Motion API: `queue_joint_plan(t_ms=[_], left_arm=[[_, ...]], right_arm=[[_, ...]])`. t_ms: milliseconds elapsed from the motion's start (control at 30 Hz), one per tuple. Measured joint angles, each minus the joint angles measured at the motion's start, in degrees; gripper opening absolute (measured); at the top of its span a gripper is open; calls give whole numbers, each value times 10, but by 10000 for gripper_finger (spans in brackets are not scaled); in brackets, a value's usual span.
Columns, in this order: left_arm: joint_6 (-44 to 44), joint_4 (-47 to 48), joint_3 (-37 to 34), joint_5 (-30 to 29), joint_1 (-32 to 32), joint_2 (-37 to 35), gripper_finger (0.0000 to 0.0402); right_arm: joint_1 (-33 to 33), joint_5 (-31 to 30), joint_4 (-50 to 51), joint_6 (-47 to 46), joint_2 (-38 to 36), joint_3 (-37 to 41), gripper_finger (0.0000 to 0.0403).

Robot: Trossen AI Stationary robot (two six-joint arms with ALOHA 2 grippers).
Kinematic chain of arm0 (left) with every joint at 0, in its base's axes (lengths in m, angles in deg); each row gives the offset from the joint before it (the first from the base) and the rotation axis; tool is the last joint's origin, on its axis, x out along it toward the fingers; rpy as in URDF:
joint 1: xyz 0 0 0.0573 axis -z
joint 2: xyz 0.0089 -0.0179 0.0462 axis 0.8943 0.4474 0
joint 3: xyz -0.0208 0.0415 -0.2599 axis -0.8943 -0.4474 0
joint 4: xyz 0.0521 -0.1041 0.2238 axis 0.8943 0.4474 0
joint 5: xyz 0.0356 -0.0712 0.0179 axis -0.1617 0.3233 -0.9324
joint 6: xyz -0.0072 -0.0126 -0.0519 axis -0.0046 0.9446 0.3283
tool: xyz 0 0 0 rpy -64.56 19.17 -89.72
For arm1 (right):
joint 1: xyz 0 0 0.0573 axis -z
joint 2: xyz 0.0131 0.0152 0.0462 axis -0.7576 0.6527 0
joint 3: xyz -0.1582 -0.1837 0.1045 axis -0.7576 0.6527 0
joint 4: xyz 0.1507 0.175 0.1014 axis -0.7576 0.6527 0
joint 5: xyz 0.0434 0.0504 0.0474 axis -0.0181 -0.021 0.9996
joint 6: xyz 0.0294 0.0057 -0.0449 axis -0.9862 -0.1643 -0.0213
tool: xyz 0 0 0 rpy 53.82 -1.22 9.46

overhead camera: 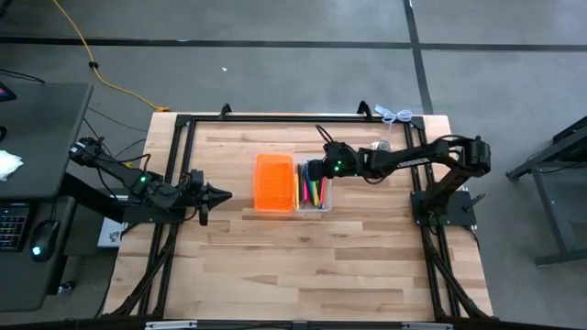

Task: Pick & place school supplies into a supply box
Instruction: Put the yellow pen into the supply box, then return to Home Position

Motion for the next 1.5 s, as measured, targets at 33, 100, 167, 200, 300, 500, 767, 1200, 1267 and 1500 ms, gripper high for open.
queue_joint_plan(t_ms=[33,100,167,200,300,500,767,1200,1267,1500], left_arm=[[0,0,0,0,0,0,49],[0,0,0,0,0,0,49],[0,1,0,0,0,0,49],[0,3,0,0,0,0,49],[0,4,0,0,0,0,49],[0,4,0,-3,0,0,49],[0,4,0,-4,0,0,49],[0,4,0,-6,0,0,49],[0,4,0,-6,0,0,49],[0,4,0,-1,0,0,49]], right_arm=[[0,-1,5,0,0,0,12],[0,-4,13,1,0,0,13],[0,-7,13,4,2,0,13],[0,-7,13,4,4,0,14],[0,-7,13,4,18,0,14],[0,-3,-5,9,50,0,15],[2,-6,-9,27,53,0,16],[2,-21,-9,41,53,0,79],[3,-20,-10,42,53,0,91],[14,-15,-13,70,25,0,117]])
